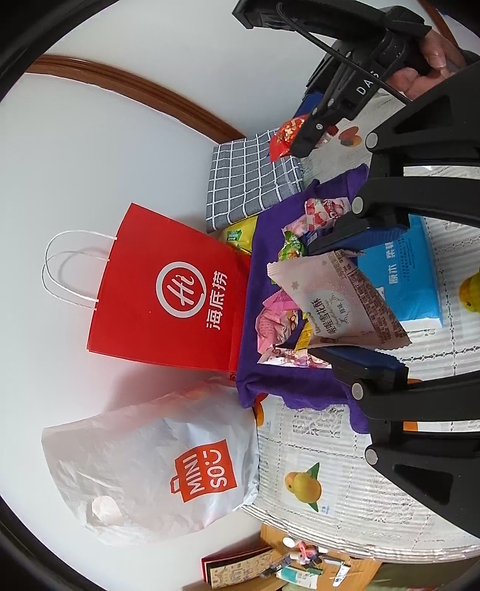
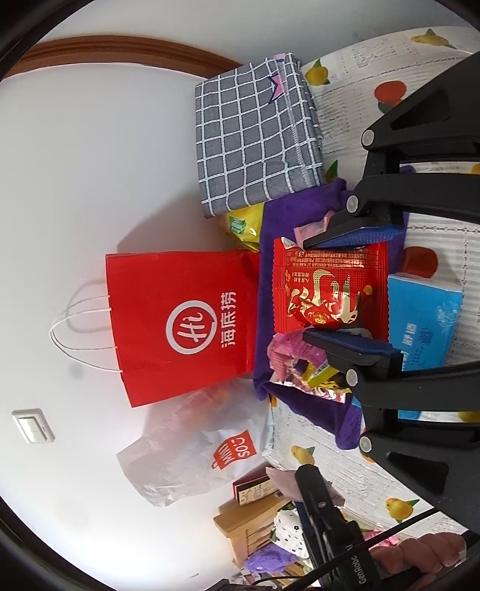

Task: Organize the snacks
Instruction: 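Carry the pink pastry packet with the left gripper while the right carries the red-gold packet to the towel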

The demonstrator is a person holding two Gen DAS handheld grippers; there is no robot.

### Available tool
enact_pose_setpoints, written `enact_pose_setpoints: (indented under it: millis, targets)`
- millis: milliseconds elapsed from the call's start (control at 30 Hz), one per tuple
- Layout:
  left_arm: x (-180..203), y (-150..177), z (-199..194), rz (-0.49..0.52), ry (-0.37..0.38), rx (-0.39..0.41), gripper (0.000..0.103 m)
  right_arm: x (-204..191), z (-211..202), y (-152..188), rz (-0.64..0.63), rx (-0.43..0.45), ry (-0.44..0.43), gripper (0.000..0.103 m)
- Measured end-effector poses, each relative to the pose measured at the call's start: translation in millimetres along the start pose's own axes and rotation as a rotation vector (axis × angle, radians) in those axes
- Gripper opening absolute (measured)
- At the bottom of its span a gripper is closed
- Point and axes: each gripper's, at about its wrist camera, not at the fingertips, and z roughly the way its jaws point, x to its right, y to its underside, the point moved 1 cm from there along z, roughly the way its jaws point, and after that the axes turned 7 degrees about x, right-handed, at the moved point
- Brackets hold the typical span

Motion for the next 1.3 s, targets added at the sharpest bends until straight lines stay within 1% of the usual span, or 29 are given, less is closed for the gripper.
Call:
enact_pose_setpoints:
  millis: [200, 433, 533, 767, 900, 1133, 1300]
  targets:
    - [-0.1, -2.9, 6.0, 0.005, 0.001, -0.006, 0.044, 3.9, 8.8, -5.3, 0.007, 0.007, -0.003, 0.041]
    - [-11.0, -5.7, 16.3, -0.007, -0.012, -0.021, 0.044, 12.0, 29.1, -6.5, 0.030, -0.015, -0.002, 0.041]
    - [-14.9, -7.7, 23.5, -0.013, -0.013, -0.035, 0.044, 16.1, 39.7, -6.8, 0.035, -0.029, 0.008, 0.041]
    - [-13.1, -11.5, 43.6, -0.001, -0.014, -0.063, 0.044, 29.2, 72.4, 1.2, 0.058, -0.058, -0.009, 0.041]
    - [-10.6, -15.0, 54.3, 0.005, -0.008, -0.073, 0.044, 39.0, 93.1, 7.5, 0.072, -0.099, -0.010, 0.041]
    - [-9.6, -21.7, 71.6, 0.017, -0.003, -0.087, 0.044, 49.0, 110.7, 7.0, 0.076, -0.128, -0.014, 0.041]
    - [-14.5, -20.7, 83.2, 0.000, 0.003, -0.101, 0.044, 48.1, 124.3, 5.7, 0.055, -0.150, -0.012, 0.041]
